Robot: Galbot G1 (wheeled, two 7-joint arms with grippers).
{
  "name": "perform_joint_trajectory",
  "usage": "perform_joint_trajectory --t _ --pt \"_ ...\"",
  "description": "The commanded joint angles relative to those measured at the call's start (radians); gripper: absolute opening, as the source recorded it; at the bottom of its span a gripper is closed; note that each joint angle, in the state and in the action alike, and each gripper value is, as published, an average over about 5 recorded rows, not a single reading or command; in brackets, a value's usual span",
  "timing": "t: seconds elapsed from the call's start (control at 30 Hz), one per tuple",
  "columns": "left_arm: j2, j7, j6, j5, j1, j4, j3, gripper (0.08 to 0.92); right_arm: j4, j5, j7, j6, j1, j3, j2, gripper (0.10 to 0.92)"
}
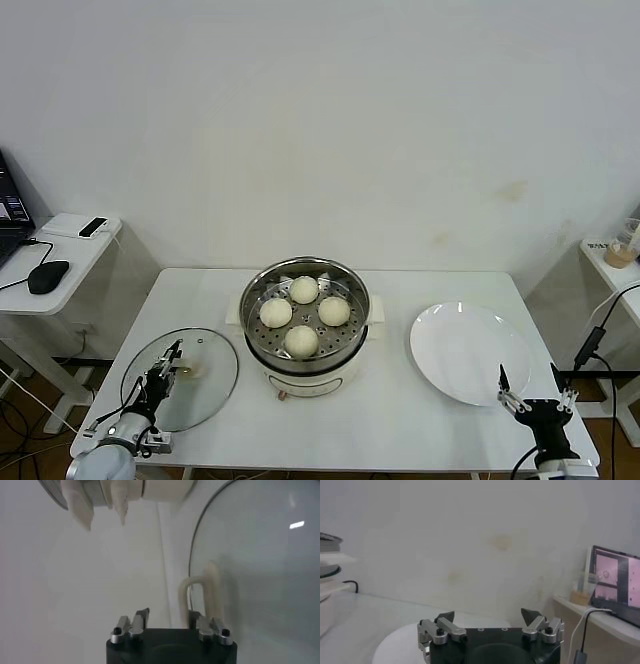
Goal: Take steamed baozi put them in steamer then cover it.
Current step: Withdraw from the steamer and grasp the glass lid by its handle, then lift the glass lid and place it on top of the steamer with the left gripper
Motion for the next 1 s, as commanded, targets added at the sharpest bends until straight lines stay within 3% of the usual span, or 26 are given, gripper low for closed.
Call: perform_joint_trajectory --t 0.03,0.2,0.3,0.47,0.77,1.0 --pt "0.005 -0.014 -0.003 -0.032 0.026 -0.042 -0.013 0.325 0.005 0.0 0.003 0.003 -0.001 -0.002 0.0 0.823" --pt "0.01 -0.04 -0.001 -0.054 0.071 -0.122 -0.052 0.183 0.014 0.0 0.003 0.004 -0.002 -0.006 -0.005 0.823" --pt "0.02 -0.047 0.014 -0.049 0.101 -0.18 -0.092 0.139 0.018 -0.001 0.003 0.004 -0.003 -0.007 -0.012 0.823" --pt "0.061 -0.023 0.044 -0.072 0.127 -0.247 -0.167 0.135 0.023 -0.001 0.002 0.005 -0.008 -0.014 -0.024 0.823" --pt "0.195 0.107 0.132 -0.215 0.129 -0.319 -0.276 0.135 0.031 0.003 0.0 0.011 -0.018 -0.017 -0.047 0.823" --pt "0.258 0.197 0.204 -0.295 0.116 -0.433 -0.238 0.135 0.038 -0.014 -0.002 0.013 -0.023 -0.028 -0.037 0.823"
